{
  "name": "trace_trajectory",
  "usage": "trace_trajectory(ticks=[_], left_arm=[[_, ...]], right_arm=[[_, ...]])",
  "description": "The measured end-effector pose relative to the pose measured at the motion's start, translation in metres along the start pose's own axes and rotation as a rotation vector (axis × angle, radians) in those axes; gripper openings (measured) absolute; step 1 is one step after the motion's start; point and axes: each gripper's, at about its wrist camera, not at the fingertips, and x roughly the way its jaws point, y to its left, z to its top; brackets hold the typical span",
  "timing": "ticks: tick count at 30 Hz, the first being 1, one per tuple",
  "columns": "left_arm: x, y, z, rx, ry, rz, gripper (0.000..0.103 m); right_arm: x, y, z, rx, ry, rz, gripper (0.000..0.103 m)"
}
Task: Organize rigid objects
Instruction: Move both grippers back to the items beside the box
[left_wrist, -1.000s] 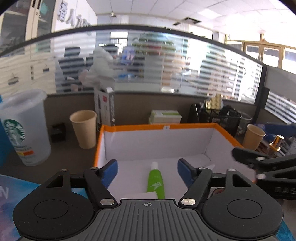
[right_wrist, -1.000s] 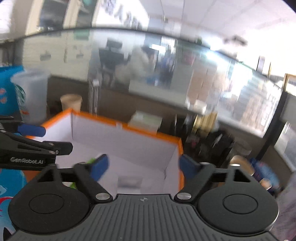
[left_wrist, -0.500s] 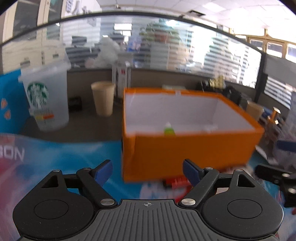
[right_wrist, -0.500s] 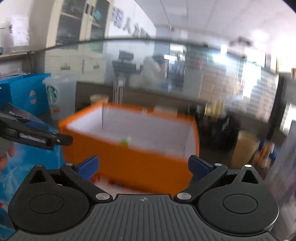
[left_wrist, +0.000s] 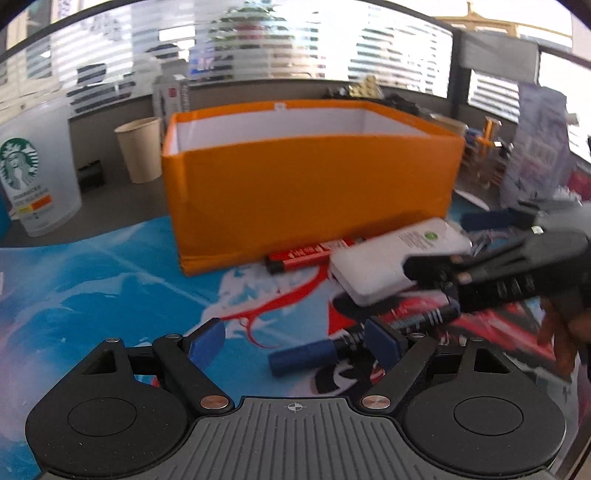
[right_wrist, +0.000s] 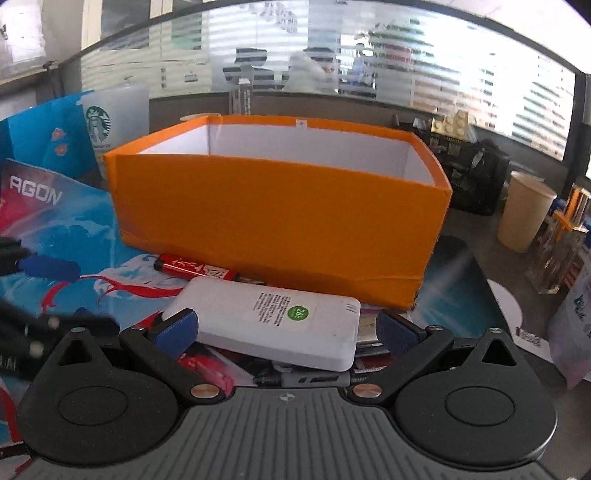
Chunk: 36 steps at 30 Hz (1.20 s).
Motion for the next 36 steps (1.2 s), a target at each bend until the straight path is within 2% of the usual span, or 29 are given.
trace_trajectory(ticks=[4, 5, 6, 8, 13, 15, 20, 27, 31, 36], left_arm=[[0.003, -0.006, -0.002, 0.034, 0.010, -0.021, 0.080], [0.004, -0.008, -0.003, 0.046, 0.017, -0.022, 0.069], [0.006, -0.009, -0.005, 0.055, 0.023, -0.025, 0.062], [0.002, -0.010, -0.007, 0.061, 0.012, -0.032, 0.054], [-0.004, -0.010, -0.011, 0.076, 0.013, -0.047, 0.048], [-0.007, -0.011, -0.012, 0.084, 0.016, -0.054, 0.038], [-0.018, -0.010, -0.017, 0.109, 0.039, -0.072, 0.028], [-0.024, -0.002, -0.020, 0.116, 0.063, -0.091, 0.018], [-0.027, 0.000, -0.022, 0.125, 0.066, -0.097, 0.019], [-0.024, -0.011, -0.019, 0.190, 0.054, -0.089, 0.024]], right_arm=[[0.010, -0.009, 0.000, 0.053, 0.026, 0.036, 0.103], [0.010, -0.010, 0.000, 0.064, 0.027, 0.043, 0.103], [0.011, -0.010, 0.000, 0.068, 0.030, 0.049, 0.103], [0.011, -0.007, 0.000, 0.056, 0.033, 0.056, 0.103], [0.008, 0.003, -0.002, 0.014, 0.040, 0.069, 0.103], [0.005, 0.006, -0.003, 0.017, 0.043, 0.083, 0.103], [-0.003, 0.019, -0.007, -0.002, 0.060, 0.114, 0.103], [-0.015, 0.038, -0.015, -0.081, 0.088, 0.281, 0.103], [-0.014, 0.033, -0.011, -0.085, 0.073, 0.241, 0.103], [-0.008, 0.013, -0.001, -0.033, 0.067, 0.272, 0.102]])
